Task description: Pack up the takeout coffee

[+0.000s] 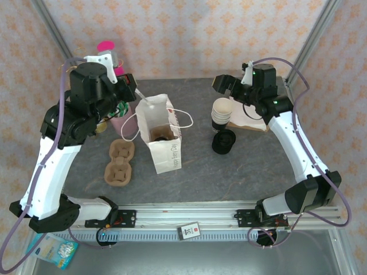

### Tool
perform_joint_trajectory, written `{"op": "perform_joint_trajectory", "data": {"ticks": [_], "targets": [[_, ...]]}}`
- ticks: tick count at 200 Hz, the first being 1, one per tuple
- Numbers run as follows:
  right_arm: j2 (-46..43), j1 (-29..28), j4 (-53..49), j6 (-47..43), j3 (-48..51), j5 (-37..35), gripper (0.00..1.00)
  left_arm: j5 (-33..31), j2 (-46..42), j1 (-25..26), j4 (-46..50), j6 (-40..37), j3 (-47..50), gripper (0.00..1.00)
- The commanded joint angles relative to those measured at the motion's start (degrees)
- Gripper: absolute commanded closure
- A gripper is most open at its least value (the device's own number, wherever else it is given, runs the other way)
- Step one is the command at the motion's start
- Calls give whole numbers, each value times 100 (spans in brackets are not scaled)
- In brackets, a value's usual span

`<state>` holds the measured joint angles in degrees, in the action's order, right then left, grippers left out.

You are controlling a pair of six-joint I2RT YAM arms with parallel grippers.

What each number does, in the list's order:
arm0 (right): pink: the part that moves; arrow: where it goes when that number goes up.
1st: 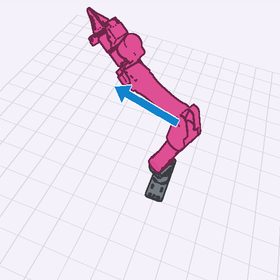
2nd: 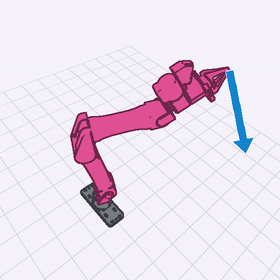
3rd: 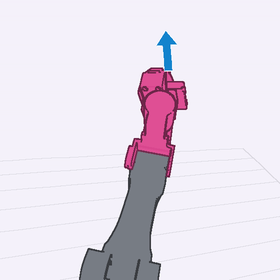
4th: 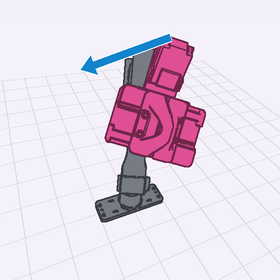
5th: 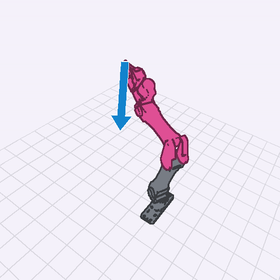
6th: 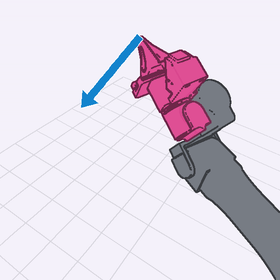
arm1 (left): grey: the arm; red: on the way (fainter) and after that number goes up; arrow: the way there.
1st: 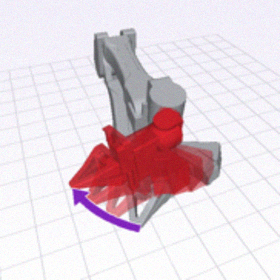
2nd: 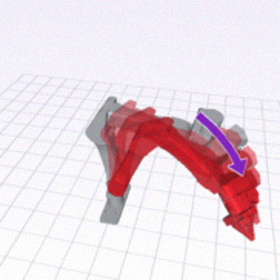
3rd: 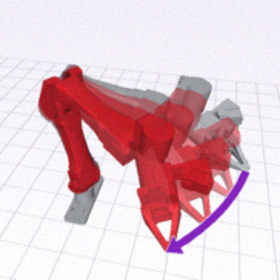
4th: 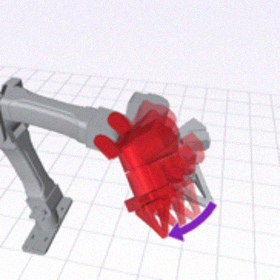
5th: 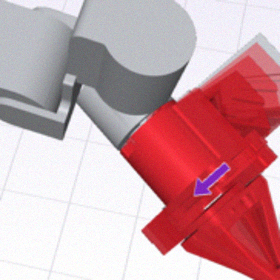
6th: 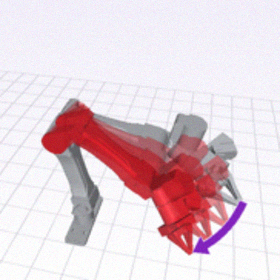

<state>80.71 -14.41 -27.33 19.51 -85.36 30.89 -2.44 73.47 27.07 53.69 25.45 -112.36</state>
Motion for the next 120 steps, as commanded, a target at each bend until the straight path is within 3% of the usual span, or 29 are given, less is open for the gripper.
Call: {"op": "perform_joint_trajectory", "data": {"ticks": [1, 19, 55, 91, 120], "targets": [[-75, 51, 142, 9, 20, -2, 0, -231, -85, 40, 295, -111, -228, 100], [-76, 47, 145, 2, 51, 0, 0, -408, -189, 39, 344, -109, 67, 100], [-73, 49, 198, 38, 90, 10, 0, 116, -115, 35, -45, -63, 594, 100], [-127, 54, 149, -5, 90, -27, 0, 403, 129, 44, 24, -100, -18, 100], [-117, 60, 154, -1, 99, -21, 0, -97, 338, 44, 498, -245, -862, 100]]}}
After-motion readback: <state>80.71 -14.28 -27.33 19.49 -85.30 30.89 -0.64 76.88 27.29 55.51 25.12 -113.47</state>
